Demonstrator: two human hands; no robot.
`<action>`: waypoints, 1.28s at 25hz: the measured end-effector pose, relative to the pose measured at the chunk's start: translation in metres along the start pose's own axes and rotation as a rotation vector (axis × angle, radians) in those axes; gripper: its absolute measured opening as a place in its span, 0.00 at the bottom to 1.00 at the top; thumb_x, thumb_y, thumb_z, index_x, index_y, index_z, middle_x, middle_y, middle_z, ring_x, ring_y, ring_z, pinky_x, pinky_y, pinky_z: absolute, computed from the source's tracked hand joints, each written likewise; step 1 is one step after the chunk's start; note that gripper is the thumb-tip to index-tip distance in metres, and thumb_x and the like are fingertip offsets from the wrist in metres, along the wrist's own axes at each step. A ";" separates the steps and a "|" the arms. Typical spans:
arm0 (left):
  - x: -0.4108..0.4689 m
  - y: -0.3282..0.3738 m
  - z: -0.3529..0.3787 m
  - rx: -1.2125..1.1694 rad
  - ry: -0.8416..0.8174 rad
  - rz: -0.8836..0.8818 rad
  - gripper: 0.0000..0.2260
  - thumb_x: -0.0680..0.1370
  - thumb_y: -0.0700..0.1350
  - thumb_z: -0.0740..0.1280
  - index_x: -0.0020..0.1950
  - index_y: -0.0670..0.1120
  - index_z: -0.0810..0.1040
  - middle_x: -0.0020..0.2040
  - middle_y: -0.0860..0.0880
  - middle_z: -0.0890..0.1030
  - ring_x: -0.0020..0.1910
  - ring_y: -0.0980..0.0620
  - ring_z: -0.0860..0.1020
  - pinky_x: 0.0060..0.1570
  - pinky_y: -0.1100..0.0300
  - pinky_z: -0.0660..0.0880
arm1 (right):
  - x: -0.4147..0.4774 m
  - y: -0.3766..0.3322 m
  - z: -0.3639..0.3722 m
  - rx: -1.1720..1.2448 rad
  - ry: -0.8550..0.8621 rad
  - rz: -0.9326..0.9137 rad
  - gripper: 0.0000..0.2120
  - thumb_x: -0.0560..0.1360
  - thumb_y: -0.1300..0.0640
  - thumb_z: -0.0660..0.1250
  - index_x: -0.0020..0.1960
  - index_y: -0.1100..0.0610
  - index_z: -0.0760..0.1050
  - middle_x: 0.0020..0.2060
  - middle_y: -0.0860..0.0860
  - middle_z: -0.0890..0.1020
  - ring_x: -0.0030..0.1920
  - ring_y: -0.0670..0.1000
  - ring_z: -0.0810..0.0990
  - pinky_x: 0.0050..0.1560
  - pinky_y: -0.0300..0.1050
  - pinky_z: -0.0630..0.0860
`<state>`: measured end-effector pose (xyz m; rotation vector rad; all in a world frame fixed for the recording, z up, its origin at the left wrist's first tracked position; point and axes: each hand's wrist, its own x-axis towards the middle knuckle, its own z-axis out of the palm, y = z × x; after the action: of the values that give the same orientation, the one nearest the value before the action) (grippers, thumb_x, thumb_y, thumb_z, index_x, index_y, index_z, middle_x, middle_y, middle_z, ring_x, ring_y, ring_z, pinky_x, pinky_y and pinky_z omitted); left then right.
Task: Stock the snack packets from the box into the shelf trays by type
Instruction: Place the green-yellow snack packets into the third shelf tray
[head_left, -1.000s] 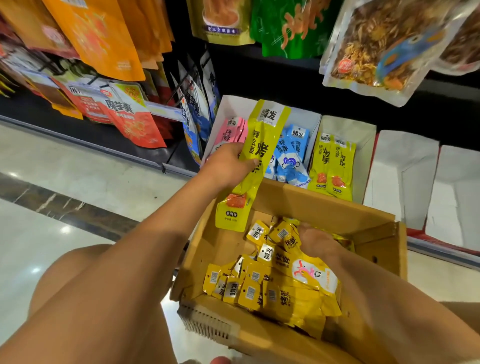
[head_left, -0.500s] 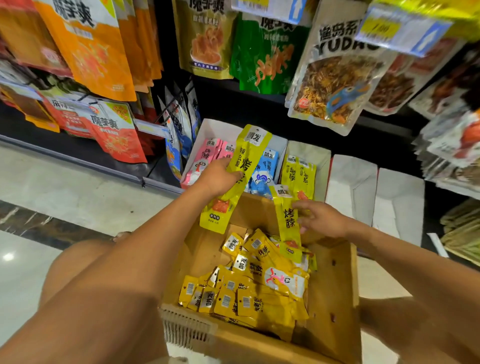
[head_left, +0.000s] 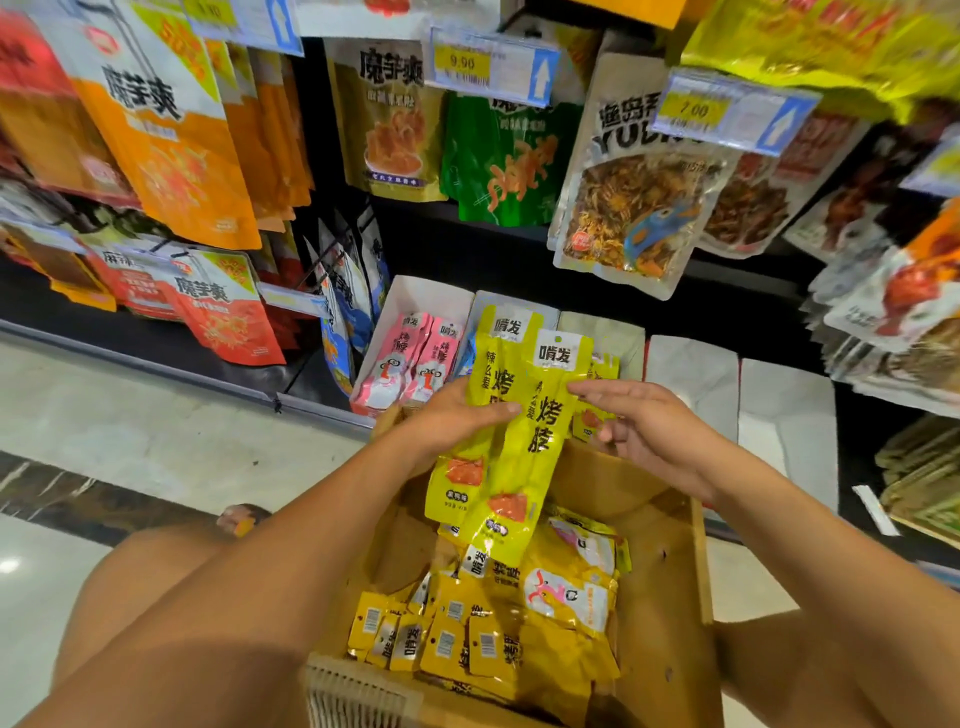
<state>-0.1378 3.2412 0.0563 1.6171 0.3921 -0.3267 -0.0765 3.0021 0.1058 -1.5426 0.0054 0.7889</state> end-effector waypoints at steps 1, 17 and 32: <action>0.002 -0.001 0.002 -0.033 -0.016 -0.020 0.27 0.75 0.51 0.77 0.72 0.50 0.74 0.66 0.52 0.81 0.63 0.51 0.81 0.66 0.51 0.75 | 0.006 0.001 0.003 0.056 -0.009 0.005 0.13 0.79 0.61 0.66 0.63 0.58 0.80 0.51 0.63 0.78 0.28 0.47 0.75 0.40 0.42 0.77; 0.032 0.000 0.018 -0.223 0.202 -0.084 0.11 0.79 0.42 0.73 0.62 0.46 0.79 0.54 0.47 0.86 0.47 0.51 0.85 0.39 0.60 0.81 | 0.053 0.036 0.019 -0.420 0.100 0.096 0.15 0.77 0.55 0.72 0.61 0.59 0.76 0.44 0.57 0.82 0.27 0.43 0.77 0.25 0.35 0.69; 0.061 0.000 0.006 -0.119 0.299 -0.145 0.13 0.79 0.33 0.69 0.60 0.47 0.76 0.50 0.46 0.83 0.48 0.45 0.83 0.47 0.51 0.81 | 0.186 0.041 -0.082 -0.644 0.460 0.287 0.18 0.74 0.57 0.75 0.34 0.59 0.68 0.25 0.56 0.69 0.18 0.50 0.64 0.22 0.37 0.61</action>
<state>-0.0826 3.2387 0.0296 1.5261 0.7454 -0.1665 0.0845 3.0064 -0.0252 -2.3507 0.3466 0.6699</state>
